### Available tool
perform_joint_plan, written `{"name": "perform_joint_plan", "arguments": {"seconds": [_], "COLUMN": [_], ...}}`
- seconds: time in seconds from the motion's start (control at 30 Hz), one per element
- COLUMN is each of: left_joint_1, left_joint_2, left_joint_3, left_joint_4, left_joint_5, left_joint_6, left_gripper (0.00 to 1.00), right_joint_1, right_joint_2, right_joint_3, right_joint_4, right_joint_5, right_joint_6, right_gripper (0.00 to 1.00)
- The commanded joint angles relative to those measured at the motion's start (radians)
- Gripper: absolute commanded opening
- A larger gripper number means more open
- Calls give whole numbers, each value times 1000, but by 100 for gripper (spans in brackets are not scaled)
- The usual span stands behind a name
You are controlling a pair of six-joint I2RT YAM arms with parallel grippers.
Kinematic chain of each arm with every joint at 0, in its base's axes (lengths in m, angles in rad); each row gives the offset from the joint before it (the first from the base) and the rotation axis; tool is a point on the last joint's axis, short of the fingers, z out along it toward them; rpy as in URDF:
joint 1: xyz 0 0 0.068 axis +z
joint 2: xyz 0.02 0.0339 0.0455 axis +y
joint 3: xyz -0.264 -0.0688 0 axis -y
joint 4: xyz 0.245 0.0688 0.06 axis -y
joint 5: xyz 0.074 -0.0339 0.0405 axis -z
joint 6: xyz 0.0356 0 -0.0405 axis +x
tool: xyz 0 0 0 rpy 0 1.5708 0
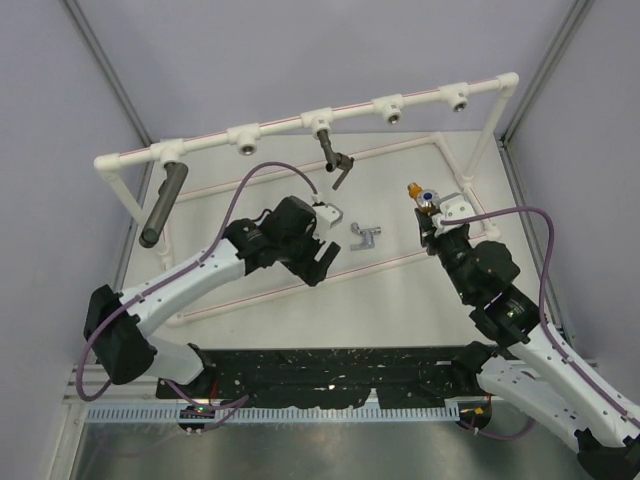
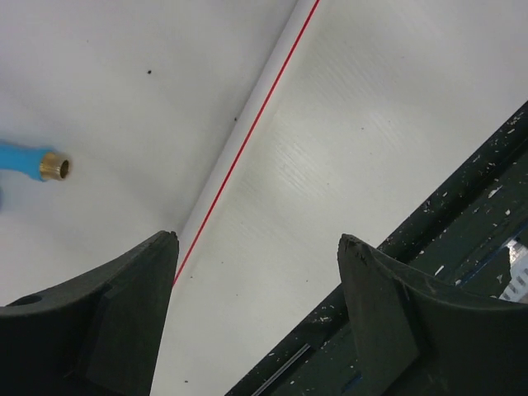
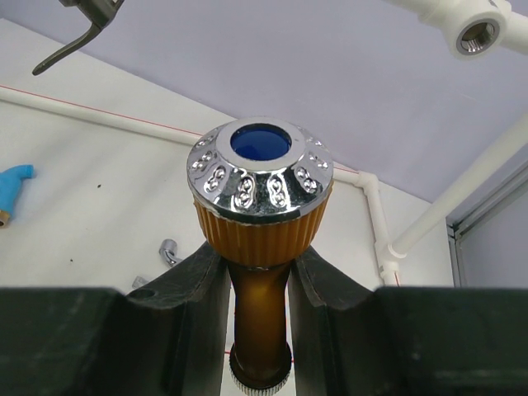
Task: Install the water faucets
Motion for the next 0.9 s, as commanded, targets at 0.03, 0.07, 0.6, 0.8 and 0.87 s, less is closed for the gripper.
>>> {"name": "perform_joint_plan", "arguments": {"seconds": [0.03,0.07,0.6,0.8,0.87], "left_joint_1": [-75,-75,229,419,465], "left_joint_2": [-93,-103,6,-3,-20], "left_joint_3": [197,261,1125,1069,1004], "left_joint_4": [-158,-206,-664,-556,-480], "left_joint_5": [-134,-134,-219,-205,-158], "left_joint_6": [173,184,369,437,474], "left_gripper": [81,81,88,87,88], "right_joint_1": [-6,-6,-6,-6,-6], "right_joint_2": [-20,-20,3,0,-1], "right_joint_3": [31,34,129,119,109], "right_joint_4": [41,34,-85,-91,-83], "right_joint_5": [34,35,-50,-124,-155], "right_joint_6": [-40,-41,-54,-43,-35], "right_gripper": [5,5,5,5,5]}}
